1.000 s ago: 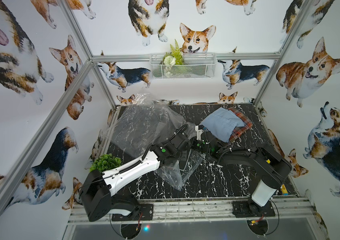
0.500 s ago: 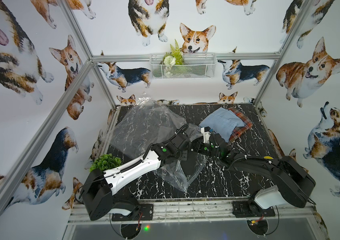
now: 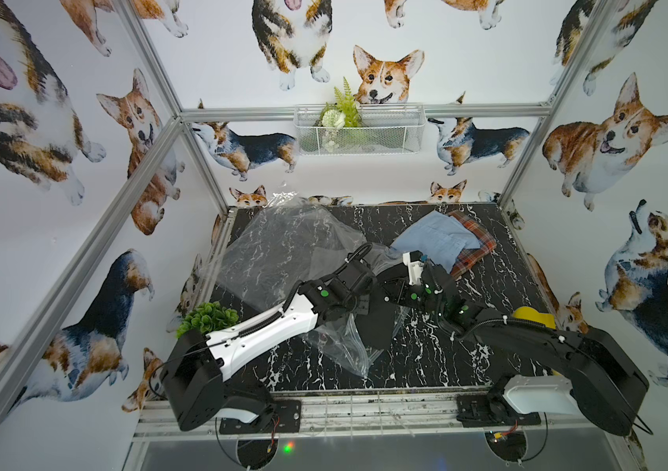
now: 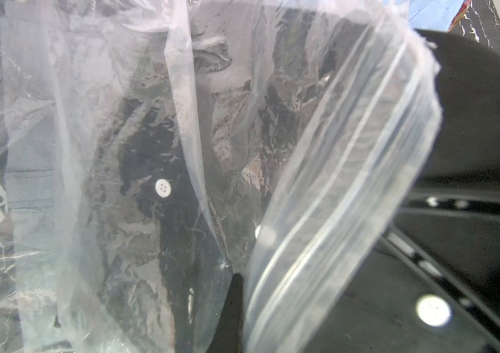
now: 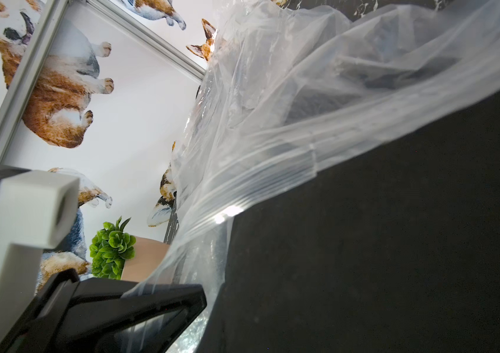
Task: Take the shirt out of the vacuum bag
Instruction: Take out the shirt from the vacuum bag.
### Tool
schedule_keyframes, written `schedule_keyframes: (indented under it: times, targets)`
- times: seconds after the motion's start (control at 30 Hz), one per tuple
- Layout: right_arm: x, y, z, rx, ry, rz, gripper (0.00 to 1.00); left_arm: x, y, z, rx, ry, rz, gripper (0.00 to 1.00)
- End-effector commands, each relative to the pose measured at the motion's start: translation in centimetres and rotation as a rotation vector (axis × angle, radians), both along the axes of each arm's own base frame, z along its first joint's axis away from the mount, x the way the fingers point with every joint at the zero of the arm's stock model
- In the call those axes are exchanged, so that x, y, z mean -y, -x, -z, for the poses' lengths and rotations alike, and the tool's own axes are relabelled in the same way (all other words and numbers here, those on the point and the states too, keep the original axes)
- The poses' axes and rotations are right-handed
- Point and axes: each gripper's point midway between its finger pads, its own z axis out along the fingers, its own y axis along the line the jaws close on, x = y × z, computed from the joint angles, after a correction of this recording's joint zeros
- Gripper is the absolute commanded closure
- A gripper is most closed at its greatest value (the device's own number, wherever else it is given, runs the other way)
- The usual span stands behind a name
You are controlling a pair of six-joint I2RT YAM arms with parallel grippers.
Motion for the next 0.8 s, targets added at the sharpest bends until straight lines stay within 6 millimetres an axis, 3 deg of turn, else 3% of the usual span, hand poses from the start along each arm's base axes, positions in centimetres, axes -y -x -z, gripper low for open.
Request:
schedule_keyframes:
  times: [0.0, 0.3, 0.5, 0.77]
  targets:
    - [0.5, -0.3, -2.3, 0.047, -0.026, 0.005, 1.00, -0.2, -0.1, 0.1, 0.004, -0.006, -0.014, 1.00]
    - [2.2, -0.2, -5.0, 0.062, -0.050, 0.021, 1.00, -0.1, -0.1, 0.1, 0.004, -0.001, -0.014, 1.00]
    - [3.9, 0.6, -9.8, 0.130, -0.094, 0.036, 1.00, -0.4, 0.0, 0.3, 0.004, -0.005, -0.015, 1.00]
    - [6.8, 1.0, -13.8, 0.183, -0.095, 0.084, 1.00, -0.3, 0.0, 0.1, 0.005, 0.007, -0.017, 1.00]
